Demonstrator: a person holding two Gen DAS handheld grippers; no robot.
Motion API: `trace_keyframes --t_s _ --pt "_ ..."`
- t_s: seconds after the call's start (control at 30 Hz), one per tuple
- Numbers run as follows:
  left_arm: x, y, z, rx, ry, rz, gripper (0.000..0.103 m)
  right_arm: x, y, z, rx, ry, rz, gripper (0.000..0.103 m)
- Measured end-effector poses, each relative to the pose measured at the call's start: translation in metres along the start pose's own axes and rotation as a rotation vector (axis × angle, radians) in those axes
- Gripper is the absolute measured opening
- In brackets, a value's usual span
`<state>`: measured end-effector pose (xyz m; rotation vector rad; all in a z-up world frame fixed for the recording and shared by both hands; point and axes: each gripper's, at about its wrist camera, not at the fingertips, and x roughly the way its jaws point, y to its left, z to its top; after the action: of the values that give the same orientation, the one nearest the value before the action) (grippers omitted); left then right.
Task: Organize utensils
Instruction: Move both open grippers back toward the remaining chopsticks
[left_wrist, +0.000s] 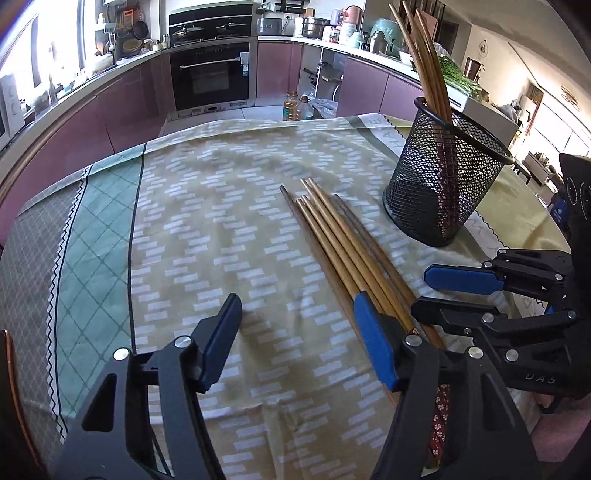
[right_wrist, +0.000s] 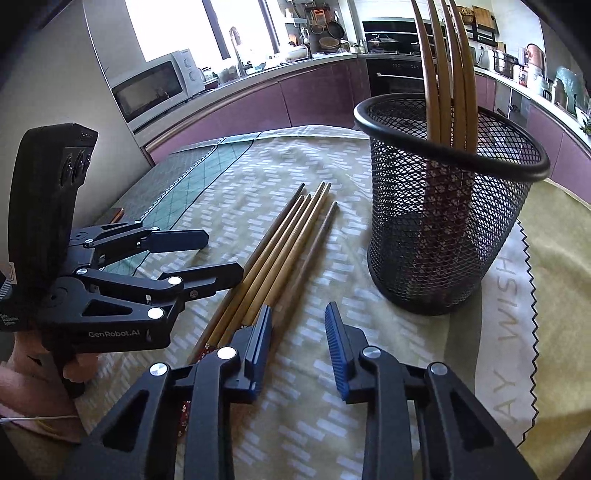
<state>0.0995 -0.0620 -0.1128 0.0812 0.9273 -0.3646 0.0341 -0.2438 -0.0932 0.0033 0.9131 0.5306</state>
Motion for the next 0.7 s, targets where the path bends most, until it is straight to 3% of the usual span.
trace_keyframes --t_s 0.33,0.7 --pt "0.0046 -0.0033 0.0028 0.019 -0.001 -0.010 0.060 -0.0012 0.0008 -0.0001 -0.003 0.001 -0.002 0.028" --pt "0.0055 -0.0001 0.0045 0.034 0.007 -0.012 0.045 -0.0007 0.0002 0.0012 -0.008 0.002 -0.009 0.027"
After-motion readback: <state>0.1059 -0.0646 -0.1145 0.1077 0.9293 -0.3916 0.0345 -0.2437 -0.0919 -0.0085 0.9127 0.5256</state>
